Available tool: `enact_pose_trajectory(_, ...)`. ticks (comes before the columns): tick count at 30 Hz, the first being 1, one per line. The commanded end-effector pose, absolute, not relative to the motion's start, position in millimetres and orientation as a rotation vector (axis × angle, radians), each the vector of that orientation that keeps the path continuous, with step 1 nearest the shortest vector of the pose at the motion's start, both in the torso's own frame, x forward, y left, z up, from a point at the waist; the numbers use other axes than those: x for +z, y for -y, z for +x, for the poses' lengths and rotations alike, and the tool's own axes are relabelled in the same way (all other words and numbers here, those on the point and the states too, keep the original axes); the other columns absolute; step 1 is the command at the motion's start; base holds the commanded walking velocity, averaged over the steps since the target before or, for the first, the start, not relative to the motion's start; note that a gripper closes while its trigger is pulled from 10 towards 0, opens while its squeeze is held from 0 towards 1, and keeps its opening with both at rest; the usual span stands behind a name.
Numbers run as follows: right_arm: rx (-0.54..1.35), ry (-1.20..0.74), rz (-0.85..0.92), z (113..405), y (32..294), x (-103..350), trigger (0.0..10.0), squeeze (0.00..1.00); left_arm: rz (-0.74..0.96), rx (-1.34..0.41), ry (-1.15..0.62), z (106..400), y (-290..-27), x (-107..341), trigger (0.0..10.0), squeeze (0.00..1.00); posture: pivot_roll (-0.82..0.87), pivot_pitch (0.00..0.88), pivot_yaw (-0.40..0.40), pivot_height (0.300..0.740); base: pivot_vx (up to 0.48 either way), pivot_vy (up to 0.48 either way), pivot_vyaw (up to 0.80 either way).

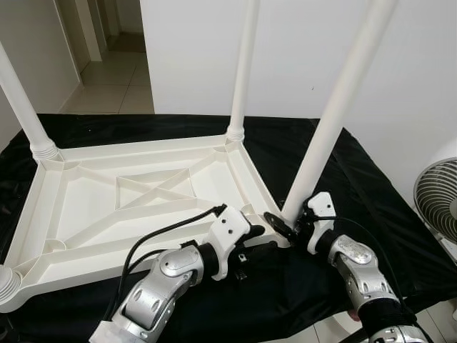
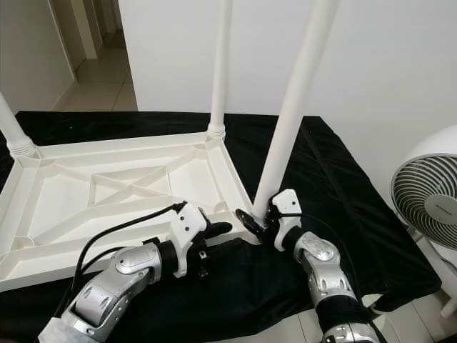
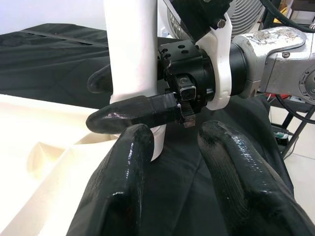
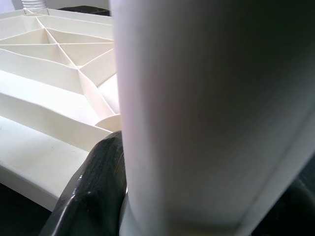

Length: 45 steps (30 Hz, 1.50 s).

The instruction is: Building children table

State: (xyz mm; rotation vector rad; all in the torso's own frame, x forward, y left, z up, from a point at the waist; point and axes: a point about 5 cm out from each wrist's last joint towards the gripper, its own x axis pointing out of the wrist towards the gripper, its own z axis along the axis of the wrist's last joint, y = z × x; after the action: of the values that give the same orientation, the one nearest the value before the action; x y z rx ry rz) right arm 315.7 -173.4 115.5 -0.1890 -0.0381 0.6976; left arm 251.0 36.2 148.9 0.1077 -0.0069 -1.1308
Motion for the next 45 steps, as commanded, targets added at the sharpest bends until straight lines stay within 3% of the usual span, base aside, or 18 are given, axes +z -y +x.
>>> enact_pose_trajectory(1,0.698,-0.007,-0.180,311.4,174.0,105.1,10.0,0.00,0.109,-1.145,-0.003,249.3,-35.6,148.0,10.0,0.00,-0.01,0.010,-0.025,0.740,0.000,0.000,0.00)
enact_pose_trajectory(12,0.491,-0.028,-0.129,308.2,172.6,101.7,10.0,0.00,0.101,-1.148,-0.005,247.9,-34.1,147.0,10.0,0.00,-0.01,0.010,-0.035,0.740,0.000,0.000,0.00)
enact_pose_trajectory(17,0.189,-0.040,-0.068,304.0,168.1,97.8,10.0,0.00,0.103,-1.154,-0.006,247.5,-33.2,146.2,10.0,0.00,-0.01,0.000,-0.039,0.740,0.000,0.000,0.00)
enact_pose_trajectory(21,0.117,-0.050,-0.058,302.6,168.2,96.3,10.0,0.00,0.104,-1.155,-0.005,247.5,-33.1,146.2,10.0,0.00,-0.01,0.000,-0.042,0.740,0.000,0.000,0.00)
enact_pose_trajectory(24,-0.076,-0.063,-0.054,296.9,164.3,97.4,10.0,0.00,0.107,-1.158,-0.003,247.5,-32.6,146.2,10.0,0.00,0.00,0.000,-0.044,0.740,0.000,0.000,0.00)
enact_pose_trajectory(28,-0.111,-0.062,-0.022,290.6,148.6,97.1,10.0,0.00,0.107,-1.158,-0.003,246.6,-32.2,145.9,10.0,0.00,0.00,0.000,-0.048,0.740,0.000,0.000,0.00)
enact_pose_trajectory(33,-0.100,-0.046,-0.018,291.3,147.1,101.6,10.0,0.00,0.107,-1.158,-0.003,246.6,-32.6,145.9,10.0,0.00,0.00,0.000,-0.047,0.740,0.000,0.000,0.00)
enact_pose_trajectory(34,-0.101,-0.046,-0.023,291.9,148.9,102.1,10.0,0.65,0.107,-1.158,-0.004,246.6,-32.6,145.7,10.0,0.00,0.00,0.000,-0.048,0.740,0.000,0.000,0.00)
enact_pose_trajectory(35,-0.090,-0.044,-0.015,292.4,150.0,102.3,10.0,1.00,0.108,-1.158,-0.003,247.2,-32.7,145.9,10.0,0.00,0.00,0.000,-0.049,0.740,0.000,0.000,0.00)
enact_pose_trajectory(45,0.078,0.011,0.003,293.1,149.7,113.8,10.0,1.00,0.109,-1.155,0.000,247.9,-33.2,146.5,10.0,0.00,0.00,0.000,-0.048,0.740,0.000,0.000,0.00)
